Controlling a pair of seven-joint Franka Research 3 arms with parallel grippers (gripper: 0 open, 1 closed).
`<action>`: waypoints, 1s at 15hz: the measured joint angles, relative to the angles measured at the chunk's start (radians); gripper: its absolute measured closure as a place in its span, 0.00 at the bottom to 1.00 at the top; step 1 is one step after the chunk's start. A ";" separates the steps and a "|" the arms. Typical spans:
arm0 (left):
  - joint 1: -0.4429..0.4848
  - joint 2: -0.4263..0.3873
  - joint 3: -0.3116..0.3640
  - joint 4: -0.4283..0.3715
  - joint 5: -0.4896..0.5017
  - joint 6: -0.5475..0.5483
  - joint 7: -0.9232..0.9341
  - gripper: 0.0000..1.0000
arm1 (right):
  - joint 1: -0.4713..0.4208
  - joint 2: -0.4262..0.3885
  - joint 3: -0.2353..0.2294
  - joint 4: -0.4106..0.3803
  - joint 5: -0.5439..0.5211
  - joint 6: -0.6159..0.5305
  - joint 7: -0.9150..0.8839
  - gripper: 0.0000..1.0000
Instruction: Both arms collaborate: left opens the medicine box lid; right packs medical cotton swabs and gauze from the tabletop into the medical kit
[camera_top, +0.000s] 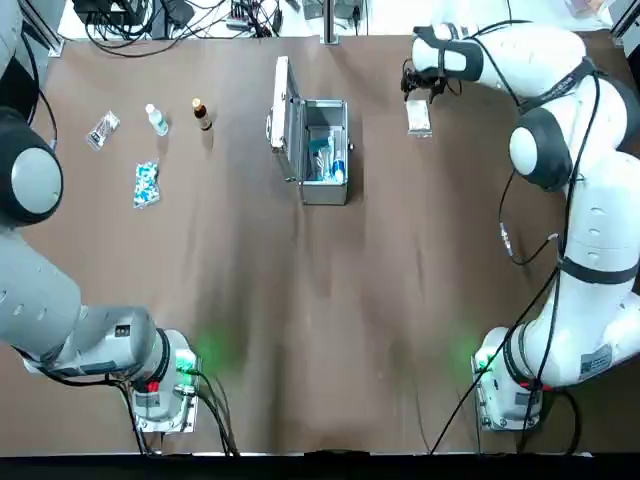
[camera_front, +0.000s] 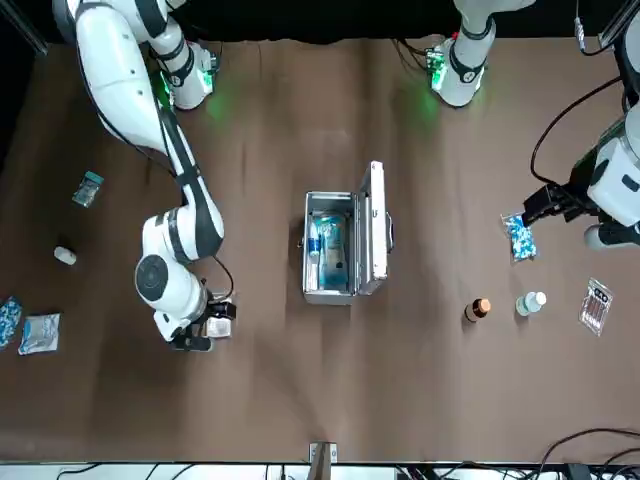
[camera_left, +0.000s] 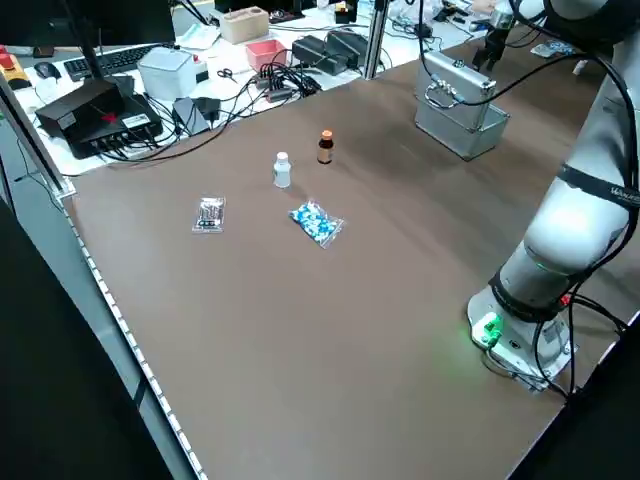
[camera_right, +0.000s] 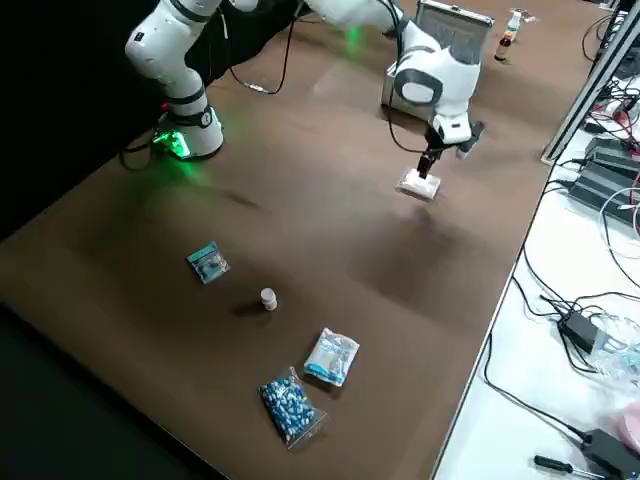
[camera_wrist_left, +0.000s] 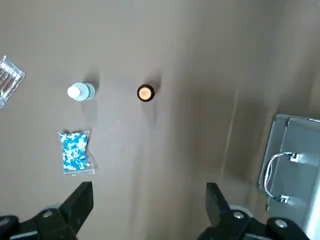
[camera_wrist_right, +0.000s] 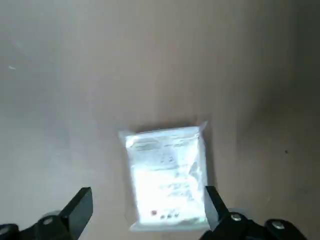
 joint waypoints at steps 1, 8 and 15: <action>-0.001 0.003 0.000 0.000 0.000 0.000 0.000 0.00 | -0.002 0.011 -0.001 0.000 -0.008 0.003 -0.018 0.01; -0.008 0.005 -0.001 0.000 0.001 0.002 0.000 0.00 | -0.015 0.059 -0.003 0.000 -0.015 0.004 -0.082 0.01; -0.008 0.005 -0.002 0.001 0.006 0.004 0.000 0.00 | -0.015 0.074 -0.002 0.003 -0.015 0.004 -0.081 0.21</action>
